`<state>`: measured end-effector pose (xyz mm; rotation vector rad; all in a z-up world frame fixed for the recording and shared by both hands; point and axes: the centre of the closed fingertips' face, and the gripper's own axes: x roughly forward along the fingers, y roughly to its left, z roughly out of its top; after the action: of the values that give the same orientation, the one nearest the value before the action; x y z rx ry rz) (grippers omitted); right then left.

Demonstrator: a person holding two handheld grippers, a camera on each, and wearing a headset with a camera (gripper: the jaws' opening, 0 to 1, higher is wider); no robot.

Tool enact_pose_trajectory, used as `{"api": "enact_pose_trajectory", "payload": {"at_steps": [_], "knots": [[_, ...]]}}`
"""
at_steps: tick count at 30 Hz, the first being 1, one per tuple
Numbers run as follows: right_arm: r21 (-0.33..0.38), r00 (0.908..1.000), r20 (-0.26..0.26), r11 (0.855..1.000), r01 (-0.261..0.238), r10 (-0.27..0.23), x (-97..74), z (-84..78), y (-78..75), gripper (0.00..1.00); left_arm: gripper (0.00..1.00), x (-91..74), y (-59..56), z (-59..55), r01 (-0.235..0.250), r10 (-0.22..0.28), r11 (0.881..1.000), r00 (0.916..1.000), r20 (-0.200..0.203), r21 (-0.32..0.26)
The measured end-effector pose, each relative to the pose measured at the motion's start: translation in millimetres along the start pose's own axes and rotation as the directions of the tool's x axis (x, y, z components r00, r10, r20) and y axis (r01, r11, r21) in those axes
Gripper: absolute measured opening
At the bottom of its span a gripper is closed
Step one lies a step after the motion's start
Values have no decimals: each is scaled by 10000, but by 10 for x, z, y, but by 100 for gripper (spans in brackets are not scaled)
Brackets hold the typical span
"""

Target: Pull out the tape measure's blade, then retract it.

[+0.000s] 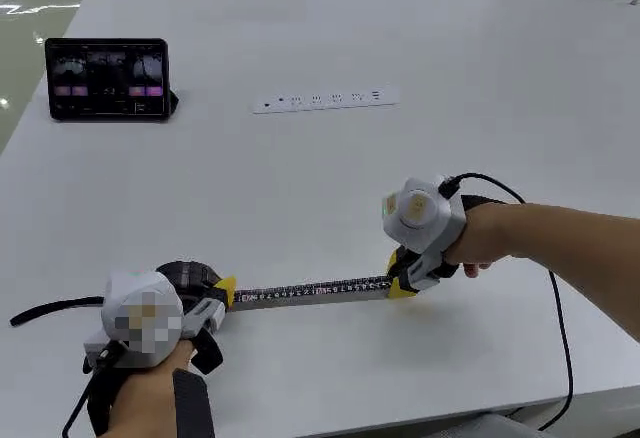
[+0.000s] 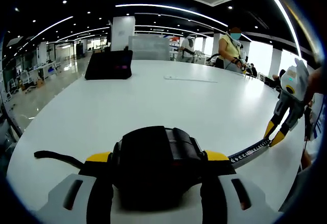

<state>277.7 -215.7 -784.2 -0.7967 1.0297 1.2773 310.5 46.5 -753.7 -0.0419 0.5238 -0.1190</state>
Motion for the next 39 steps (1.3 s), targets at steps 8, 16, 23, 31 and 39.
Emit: {"api": "enact_pose_trajectory", "payload": {"at_steps": [8,16,23,31,39], "knots": [[142,9995,-314,9999,-79,83,18,34,9,9,66,15,2,-9,108,-109,9999,9999,-131,-28],[142,9975,-691,9998,-160,170,20,50,14,10,66,20,2,-17,159,-161,9999,9995,-275,-65],[78,9973,-706,9997,-216,221,21,60,17,9,66,19,-2,-20,189,-191,9998,9993,-333,-73],[-184,9956,-898,9994,-279,262,32,81,22,10,66,13,-4,-23,199,-202,9998,9990,-404,-79],[-467,9956,-930,9987,-187,143,37,104,33,10,66,8,-1,-20,202,-204,9998,9991,-382,-70]]}}
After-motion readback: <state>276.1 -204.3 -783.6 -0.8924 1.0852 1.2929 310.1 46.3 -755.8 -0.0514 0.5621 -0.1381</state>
